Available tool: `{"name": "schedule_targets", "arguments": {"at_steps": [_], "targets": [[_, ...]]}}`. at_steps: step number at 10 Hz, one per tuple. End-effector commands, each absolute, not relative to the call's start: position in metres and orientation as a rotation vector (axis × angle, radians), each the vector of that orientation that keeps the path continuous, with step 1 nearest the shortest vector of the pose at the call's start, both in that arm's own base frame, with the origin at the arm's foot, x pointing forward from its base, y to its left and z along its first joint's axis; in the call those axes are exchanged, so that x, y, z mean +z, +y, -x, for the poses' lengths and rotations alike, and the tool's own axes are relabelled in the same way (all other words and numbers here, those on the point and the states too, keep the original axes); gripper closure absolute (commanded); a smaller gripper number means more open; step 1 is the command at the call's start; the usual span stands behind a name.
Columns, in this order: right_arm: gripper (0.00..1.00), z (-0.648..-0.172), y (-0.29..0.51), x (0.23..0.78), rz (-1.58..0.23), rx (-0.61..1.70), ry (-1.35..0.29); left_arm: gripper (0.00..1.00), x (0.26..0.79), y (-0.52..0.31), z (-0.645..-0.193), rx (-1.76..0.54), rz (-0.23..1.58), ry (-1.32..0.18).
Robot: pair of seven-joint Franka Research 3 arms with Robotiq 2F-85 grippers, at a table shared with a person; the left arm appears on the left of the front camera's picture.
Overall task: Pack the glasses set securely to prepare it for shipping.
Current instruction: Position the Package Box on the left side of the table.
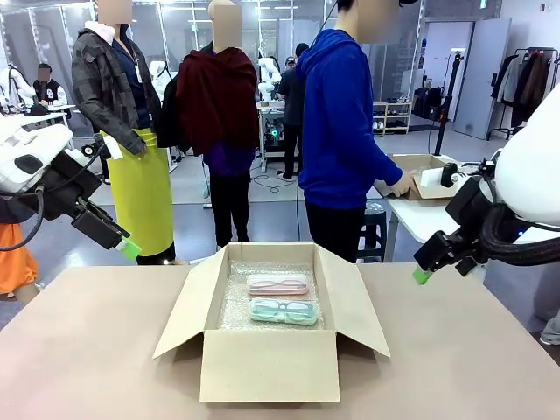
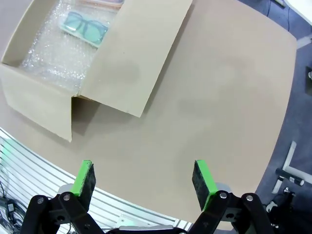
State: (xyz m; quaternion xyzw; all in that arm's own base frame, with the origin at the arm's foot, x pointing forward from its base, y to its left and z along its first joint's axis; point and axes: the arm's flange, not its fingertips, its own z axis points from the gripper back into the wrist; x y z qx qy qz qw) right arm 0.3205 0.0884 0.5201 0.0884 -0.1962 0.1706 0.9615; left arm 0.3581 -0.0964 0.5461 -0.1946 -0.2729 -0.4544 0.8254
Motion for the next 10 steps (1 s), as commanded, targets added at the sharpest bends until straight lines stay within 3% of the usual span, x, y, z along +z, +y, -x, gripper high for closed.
{"name": "schedule_targets", "arguments": {"at_steps": [1, 10], "targets": [[0.0, -0.3206, 0.0873, 0.5206, -0.177, 0.35, -0.4, 0.0, 0.5469, -0.0933, -0.3589, -0.985, 0.434, -0.592], [0.0, -0.3206, 0.0873, 0.5206, -0.177, 0.35, -0.4, 0.0, 0.5469, -0.0933, -0.3589, -0.985, 0.434, -0.592]]}}
